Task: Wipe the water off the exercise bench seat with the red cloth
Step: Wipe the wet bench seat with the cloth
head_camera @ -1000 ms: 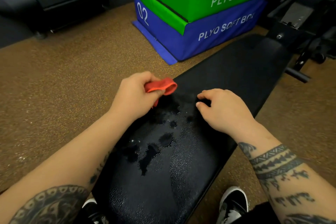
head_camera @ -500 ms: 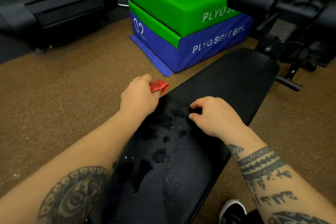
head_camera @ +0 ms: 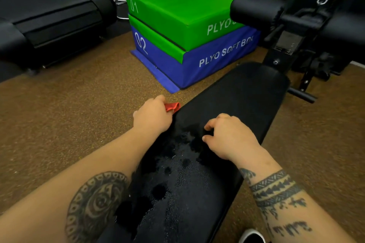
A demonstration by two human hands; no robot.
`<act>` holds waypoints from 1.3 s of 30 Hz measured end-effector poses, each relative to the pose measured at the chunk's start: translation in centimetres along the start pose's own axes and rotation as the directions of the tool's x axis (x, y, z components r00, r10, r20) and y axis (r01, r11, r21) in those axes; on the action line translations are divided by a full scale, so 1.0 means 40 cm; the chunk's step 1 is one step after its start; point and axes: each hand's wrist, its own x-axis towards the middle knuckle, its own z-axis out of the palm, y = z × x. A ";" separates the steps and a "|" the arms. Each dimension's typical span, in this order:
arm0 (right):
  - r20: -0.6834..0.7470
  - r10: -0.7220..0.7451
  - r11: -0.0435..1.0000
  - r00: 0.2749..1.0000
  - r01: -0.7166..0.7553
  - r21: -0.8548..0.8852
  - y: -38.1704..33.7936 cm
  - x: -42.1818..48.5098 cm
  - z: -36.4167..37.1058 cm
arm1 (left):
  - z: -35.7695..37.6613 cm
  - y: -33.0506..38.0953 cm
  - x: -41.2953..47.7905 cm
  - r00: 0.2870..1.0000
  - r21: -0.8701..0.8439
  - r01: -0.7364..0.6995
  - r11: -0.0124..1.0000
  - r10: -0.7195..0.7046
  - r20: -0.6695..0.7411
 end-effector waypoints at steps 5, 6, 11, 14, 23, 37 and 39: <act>-0.228 -0.041 0.963 0.973 0.100 0.252 -0.024 0.029 0.011 | -0.046 0.044 0.004 0.986 -0.449 0.127 0.884 -0.162 -0.040; -0.262 -0.035 0.903 0.965 0.143 0.406 -0.039 0.037 0.010 | -0.057 0.070 -0.003 0.985 -0.580 0.134 0.803 -0.173 -0.012; -0.300 0.131 0.525 0.945 0.191 0.829 -0.089 0.086 0.011 | -0.103 0.188 -0.046 0.911 -0.867 0.361 0.343 0.071 0.407; -0.401 0.237 0.543 0.885 0.221 0.810 -0.056 0.115 -0.012 | -0.120 0.174 -0.037 0.893 -0.837 0.333 0.435 0.140 0.429; -0.259 0.224 0.892 0.940 -0.091 0.442 0.036 0.198 0.005 | -0.104 -0.156 -0.074 0.873 -0.276 0.181 0.944 -0.025 0.487; -0.129 -0.250 0.875 0.960 0.281 0.394 -0.178 0.145 0.068 | -0.094 -0.291 -0.150 0.940 -0.453 0.195 0.870 -0.034 0.338; -0.155 -0.226 0.782 0.962 0.274 0.560 -0.181 0.144 0.054 | -0.116 -0.323 -0.178 0.939 -0.487 0.184 0.854 -0.006 0.343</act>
